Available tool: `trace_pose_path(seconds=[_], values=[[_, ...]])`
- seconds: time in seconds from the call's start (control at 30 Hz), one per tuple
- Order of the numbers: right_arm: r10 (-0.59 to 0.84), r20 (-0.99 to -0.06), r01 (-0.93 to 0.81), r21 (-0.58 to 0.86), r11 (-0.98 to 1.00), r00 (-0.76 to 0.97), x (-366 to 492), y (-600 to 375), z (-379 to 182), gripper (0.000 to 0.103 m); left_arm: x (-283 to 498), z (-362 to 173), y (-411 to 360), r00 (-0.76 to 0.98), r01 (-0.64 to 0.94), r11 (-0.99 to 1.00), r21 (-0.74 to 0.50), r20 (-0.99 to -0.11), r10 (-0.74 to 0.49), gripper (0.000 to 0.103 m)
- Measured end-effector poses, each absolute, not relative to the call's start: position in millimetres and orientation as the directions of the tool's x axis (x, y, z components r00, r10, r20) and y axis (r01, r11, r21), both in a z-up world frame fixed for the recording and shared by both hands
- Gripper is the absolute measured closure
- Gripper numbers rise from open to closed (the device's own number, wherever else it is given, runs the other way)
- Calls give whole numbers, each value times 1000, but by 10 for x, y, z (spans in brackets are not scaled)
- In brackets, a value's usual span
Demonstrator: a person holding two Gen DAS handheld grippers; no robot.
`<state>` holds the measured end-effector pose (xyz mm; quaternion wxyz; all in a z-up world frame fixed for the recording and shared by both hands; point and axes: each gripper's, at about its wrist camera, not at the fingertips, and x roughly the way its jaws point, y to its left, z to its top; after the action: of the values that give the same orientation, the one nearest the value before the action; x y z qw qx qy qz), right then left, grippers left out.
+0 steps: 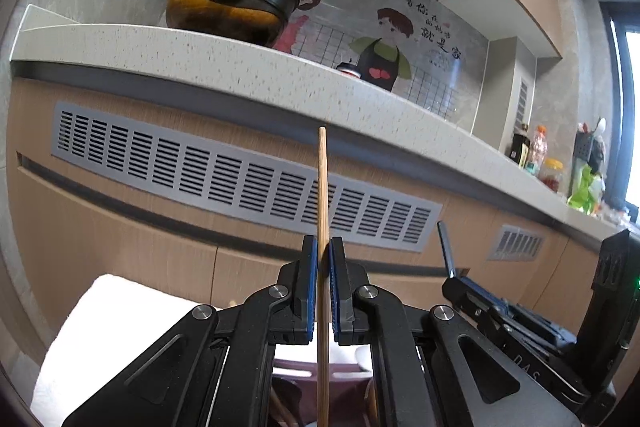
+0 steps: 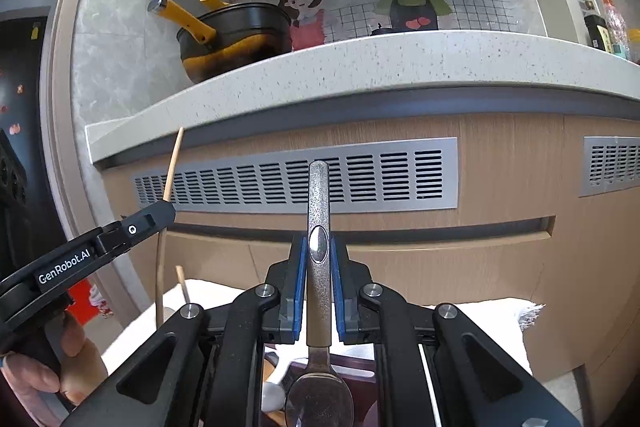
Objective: Organize utensils
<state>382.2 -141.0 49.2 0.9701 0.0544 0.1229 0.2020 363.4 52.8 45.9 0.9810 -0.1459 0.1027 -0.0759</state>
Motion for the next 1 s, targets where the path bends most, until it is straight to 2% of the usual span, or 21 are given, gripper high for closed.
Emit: trace_pose_path(seconds=[0.07,0.1,0.13,0.17,0.2,0.43,0.47,0.5,0.53,0.57,0.67,0.8,0.87,1.0], values=[[416,-231,-388,157,908,880,3830,-1390,402,90,3625,359,517,963,119,945,-304,-198,-185,94],[420,-243,-389,164,906,875,3825,-1388,357,88,3621,309,517,959,116,945,-307,-213,-187,89],[432,-259,-399,171,901,864,3809,-1389,310,80,3600,269,512,954,117,944,-310,-227,-193,84],[437,-272,-404,172,899,857,3785,-1393,282,73,3570,220,507,950,115,945,-307,-245,-195,73],[434,-280,-400,171,900,857,3765,-1399,268,70,3542,189,503,947,106,948,-300,-259,-188,65],[411,-365,-366,190,911,835,3471,-1537,202,69,3234,116,555,911,67,950,-305,-369,-183,64],[404,-379,-357,191,914,833,3391,-1560,199,67,3154,118,564,904,59,950,-307,-388,-181,63],[394,-389,-345,191,919,833,3311,-1580,203,66,3075,125,567,895,53,951,-304,-408,-181,57],[385,-401,-333,195,922,831,3204,-1604,212,60,2991,131,566,887,50,954,-297,-426,-179,53],[384,-409,-328,202,923,828,3099,-1628,221,52,2899,139,554,877,45,958,-283,-447,-173,44],[367,-418,-309,202,929,831,2779,-1677,270,33,2578,159,473,856,51,975,-218,-492,-155,40],[324,-441,-288,147,946,837,2322,-1689,311,18,2161,127,370,837,56,990,-133,-534,-119,27],[299,-464,-267,135,954,834,2095,-1700,319,5,1939,107,326,829,57,993,-104,-549,-105,24],[262,-466,-231,123,965,845,1742,-1763,305,1,1591,100,260,826,43,996,-77,-558,-79,12]])
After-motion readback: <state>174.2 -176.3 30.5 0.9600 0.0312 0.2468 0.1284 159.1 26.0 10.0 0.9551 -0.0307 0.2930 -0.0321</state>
